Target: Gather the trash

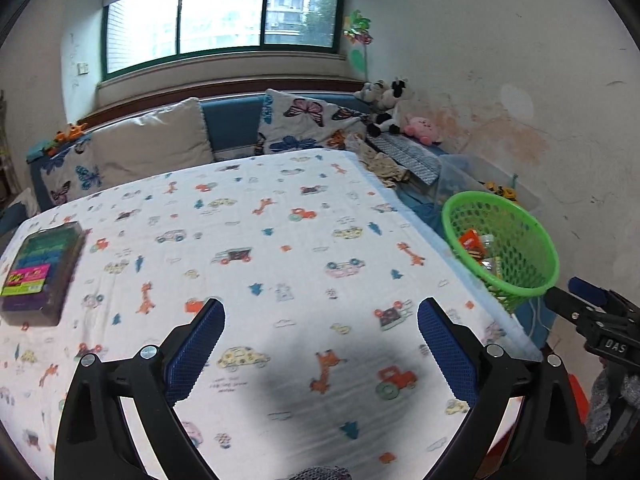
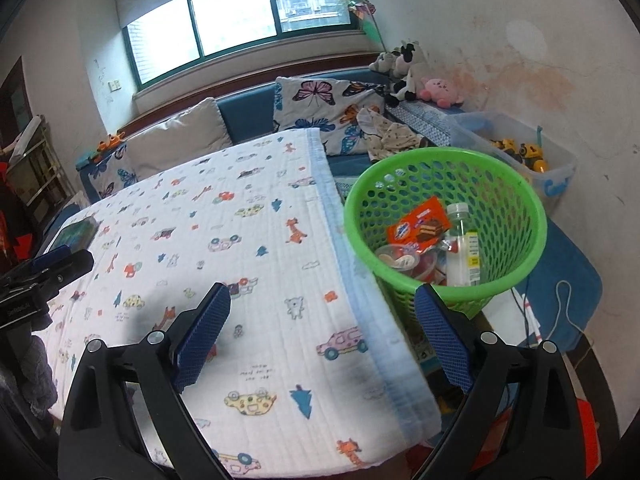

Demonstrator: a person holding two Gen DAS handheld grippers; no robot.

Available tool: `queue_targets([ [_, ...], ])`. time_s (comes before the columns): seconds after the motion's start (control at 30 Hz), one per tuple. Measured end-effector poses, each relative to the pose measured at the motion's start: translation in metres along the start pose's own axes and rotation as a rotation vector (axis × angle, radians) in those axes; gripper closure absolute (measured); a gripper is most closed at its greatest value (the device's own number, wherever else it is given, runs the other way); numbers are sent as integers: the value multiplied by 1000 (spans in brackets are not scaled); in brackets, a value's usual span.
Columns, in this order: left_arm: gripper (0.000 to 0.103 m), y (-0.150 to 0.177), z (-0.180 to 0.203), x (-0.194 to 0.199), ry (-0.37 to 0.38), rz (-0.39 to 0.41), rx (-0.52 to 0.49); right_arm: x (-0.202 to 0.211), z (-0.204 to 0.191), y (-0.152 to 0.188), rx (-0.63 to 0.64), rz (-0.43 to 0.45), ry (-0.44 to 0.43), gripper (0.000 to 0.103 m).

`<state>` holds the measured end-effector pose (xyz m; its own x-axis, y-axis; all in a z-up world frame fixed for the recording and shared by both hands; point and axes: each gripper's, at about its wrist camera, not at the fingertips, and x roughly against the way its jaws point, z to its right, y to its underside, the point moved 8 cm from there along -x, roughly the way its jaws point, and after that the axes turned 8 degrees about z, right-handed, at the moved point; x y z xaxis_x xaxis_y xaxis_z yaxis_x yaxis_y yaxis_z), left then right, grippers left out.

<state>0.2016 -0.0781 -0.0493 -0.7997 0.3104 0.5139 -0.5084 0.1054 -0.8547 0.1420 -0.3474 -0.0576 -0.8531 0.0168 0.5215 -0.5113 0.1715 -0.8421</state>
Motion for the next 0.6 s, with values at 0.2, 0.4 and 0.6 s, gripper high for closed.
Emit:
queue_targets([
  [0.2, 8, 7, -13, 9, -39, 14, 19, 2, -9, 5, 10, 0, -7, 10],
  [0.4, 8, 16, -22, 16, -64, 18, 36, 1, -16, 11, 23, -6, -18, 10],
  [0.6, 8, 22, -30, 20, -88, 19, 43, 1, -21, 16, 32, -13, -24, 10],
])
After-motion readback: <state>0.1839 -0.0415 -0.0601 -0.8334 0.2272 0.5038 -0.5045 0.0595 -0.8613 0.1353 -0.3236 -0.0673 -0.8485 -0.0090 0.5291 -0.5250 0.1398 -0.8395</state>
